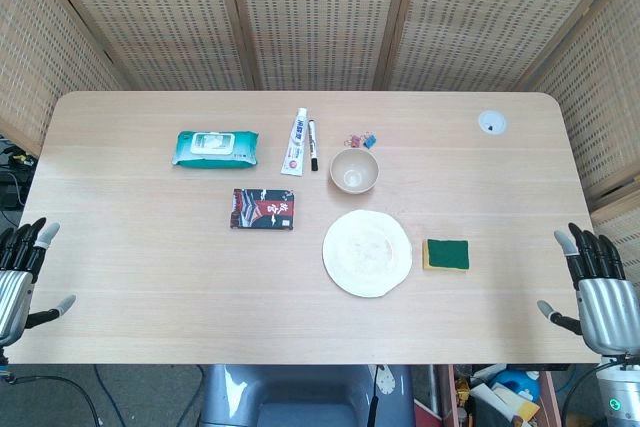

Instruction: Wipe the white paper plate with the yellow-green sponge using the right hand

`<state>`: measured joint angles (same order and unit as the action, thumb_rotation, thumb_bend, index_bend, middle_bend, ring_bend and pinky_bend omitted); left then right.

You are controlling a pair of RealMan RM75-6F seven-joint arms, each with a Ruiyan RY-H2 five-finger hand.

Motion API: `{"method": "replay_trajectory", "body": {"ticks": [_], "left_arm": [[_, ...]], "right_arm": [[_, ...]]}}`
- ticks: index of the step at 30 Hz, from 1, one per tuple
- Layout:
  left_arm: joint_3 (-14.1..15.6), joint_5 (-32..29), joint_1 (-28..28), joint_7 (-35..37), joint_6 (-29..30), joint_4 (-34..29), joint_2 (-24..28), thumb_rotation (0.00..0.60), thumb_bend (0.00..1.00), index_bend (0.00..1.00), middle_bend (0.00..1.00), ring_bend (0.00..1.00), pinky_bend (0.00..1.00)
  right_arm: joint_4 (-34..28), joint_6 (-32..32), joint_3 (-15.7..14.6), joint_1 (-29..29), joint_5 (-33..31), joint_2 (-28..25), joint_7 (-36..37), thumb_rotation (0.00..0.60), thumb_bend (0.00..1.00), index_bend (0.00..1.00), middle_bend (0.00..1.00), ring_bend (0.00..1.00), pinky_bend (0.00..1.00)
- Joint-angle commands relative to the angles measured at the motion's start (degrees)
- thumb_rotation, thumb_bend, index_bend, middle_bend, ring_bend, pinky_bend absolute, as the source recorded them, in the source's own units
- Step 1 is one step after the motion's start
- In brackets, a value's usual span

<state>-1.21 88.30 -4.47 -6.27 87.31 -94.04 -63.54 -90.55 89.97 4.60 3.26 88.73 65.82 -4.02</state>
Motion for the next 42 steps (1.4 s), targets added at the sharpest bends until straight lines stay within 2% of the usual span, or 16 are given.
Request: {"method": "replay_trajectory", "body": {"ticks": [1,8,14,20,27,36,42], "left_arm": [[0.01,-0.01,0.02,-0.16,-0.02,-0.02,-0.07,0.600,0.00,0.00,0.00,0.00,0.00],[-0.01,0.09,-0.08,-0.77,-0.21,-0.01,-0.34,0.600,0.00,0.00,0.00,0.00,0.00],[-0.54,-1.15,-0.43,-0.93,-1.06,0.72,-0.96,0.600,0.00,0.00,0.00,0.00,0.00],[-1.56,-2.91,-1.63,-1.76,-2.96,1.72,-2.12,0.600,0.00,0.00,0.00,0.00,0.00],[-2.27,-3.80,-2.58,-3.63,-3.76,3.25,-4.22,0.600,0.00,0.00,0.00,0.00,0.00],[-3.59,-6.70,-3.13,-4.64,-4.72,4.05,-4.76,0.600,0.00,0.00,0.00,0.00,0.00],[-4.01,-7.70,-3.28,-4.23,-5.03,3.89,-4.44,0.600,0.00,0.00,0.00,0.00,0.00]], "right_arm": [[0.09,-0.31,-0.04,0.14,-0.01,0.01,0.14,0.600,0.00,0.00,0.00,0.00,0.00],[0.29,-2.72,-1.03,1.07,0.75,-0.05,0.64,0.600,0.00,0.00,0.00,0.00,0.00],[-0.08,-10.62,-2.23,5.45,2.38,-1.49,4.88,0.600,0.00,0.00,0.00,0.00,0.00],[1.56,-19.82,-0.79,11.51,0.31,0.84,-0.88,0.600,0.00,0.03,0.00,0.00,0.00],[4.86,-31.31,1.13,18.73,-6.18,7.20,-10.72,0.600,0.01,0.09,0.01,0.00,0.00],[11.02,-37.77,2.01,23.67,-11.66,13.51,-16.76,0.600,0.03,0.10,0.07,0.00,0.01],[15.22,-37.66,1.66,25.09,-12.49,17.64,-18.97,0.600,0.04,0.10,0.11,0.00,0.09]]}}
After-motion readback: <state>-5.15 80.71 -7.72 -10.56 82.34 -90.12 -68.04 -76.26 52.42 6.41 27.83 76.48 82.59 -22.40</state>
